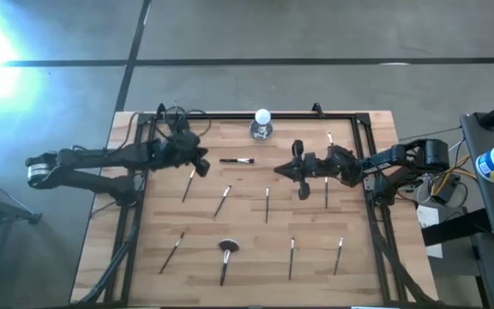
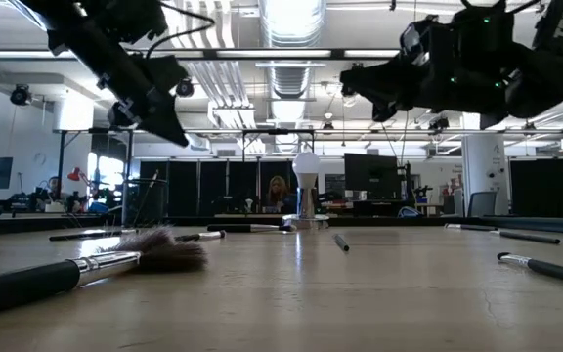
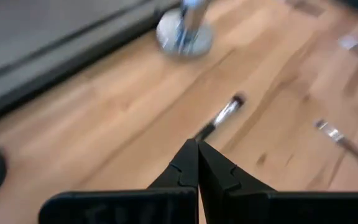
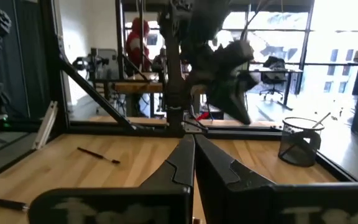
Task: Put items in baskets/containers
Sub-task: Put the black eyeliner brush into the black brush holder
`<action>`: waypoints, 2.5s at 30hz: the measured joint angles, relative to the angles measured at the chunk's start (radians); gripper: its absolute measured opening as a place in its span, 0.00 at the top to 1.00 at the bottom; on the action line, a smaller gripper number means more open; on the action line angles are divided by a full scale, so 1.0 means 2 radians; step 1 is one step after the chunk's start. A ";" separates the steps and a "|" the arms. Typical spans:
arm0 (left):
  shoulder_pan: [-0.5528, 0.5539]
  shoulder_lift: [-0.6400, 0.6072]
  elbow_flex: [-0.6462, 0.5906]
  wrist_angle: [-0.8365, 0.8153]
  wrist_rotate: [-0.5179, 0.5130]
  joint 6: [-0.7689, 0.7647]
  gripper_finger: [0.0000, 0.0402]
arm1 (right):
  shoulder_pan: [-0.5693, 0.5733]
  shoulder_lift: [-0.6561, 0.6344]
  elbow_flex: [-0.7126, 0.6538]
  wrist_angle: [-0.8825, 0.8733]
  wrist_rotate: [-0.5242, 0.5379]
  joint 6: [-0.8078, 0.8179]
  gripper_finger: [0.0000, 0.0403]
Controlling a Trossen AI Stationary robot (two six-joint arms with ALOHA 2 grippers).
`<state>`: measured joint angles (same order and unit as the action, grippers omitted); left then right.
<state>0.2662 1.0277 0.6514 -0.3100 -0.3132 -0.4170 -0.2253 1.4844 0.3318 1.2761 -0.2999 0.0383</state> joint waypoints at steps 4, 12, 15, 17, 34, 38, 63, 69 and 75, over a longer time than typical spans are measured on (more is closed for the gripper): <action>-0.028 0.020 0.000 -0.041 -0.003 -0.072 1.00 | 0.000 -0.003 -0.015 0.023 0.000 0.006 0.98; -0.061 0.080 0.027 -0.140 0.001 -0.185 0.98 | 0.000 -0.003 -0.028 0.023 0.002 0.011 0.98; -0.055 0.106 0.034 -0.173 -0.001 -0.206 0.93 | 0.000 -0.003 -0.031 0.023 0.002 0.017 0.98; -0.043 0.122 0.033 -0.173 0.000 -0.212 0.89 | 0.000 -0.003 -0.032 0.023 0.002 0.019 0.98; 0.050 0.223 0.031 -0.112 0.034 -0.150 0.75 | 0.000 -0.003 -0.035 0.022 0.002 0.028 0.98; 0.053 0.232 0.031 -0.120 0.034 -0.163 0.75 | 0.000 -0.003 -0.034 0.022 0.002 0.028 0.98; 0.048 0.155 0.053 -0.178 0.027 -0.143 1.00 | 0.000 -0.003 -0.034 0.022 0.003 0.024 0.98; 0.040 0.062 0.046 -0.128 -0.051 -0.145 1.00 | 0.000 -0.002 -0.034 0.021 0.005 0.019 0.98; 0.042 0.008 0.022 -0.020 -0.111 -0.100 1.00 | 0.000 -0.002 -0.034 0.020 0.005 0.019 0.98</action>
<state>0.3493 1.0436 0.6949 -0.3492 -0.5345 -0.6172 -0.2249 1.4811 0.2638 1.3163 -0.2890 0.0753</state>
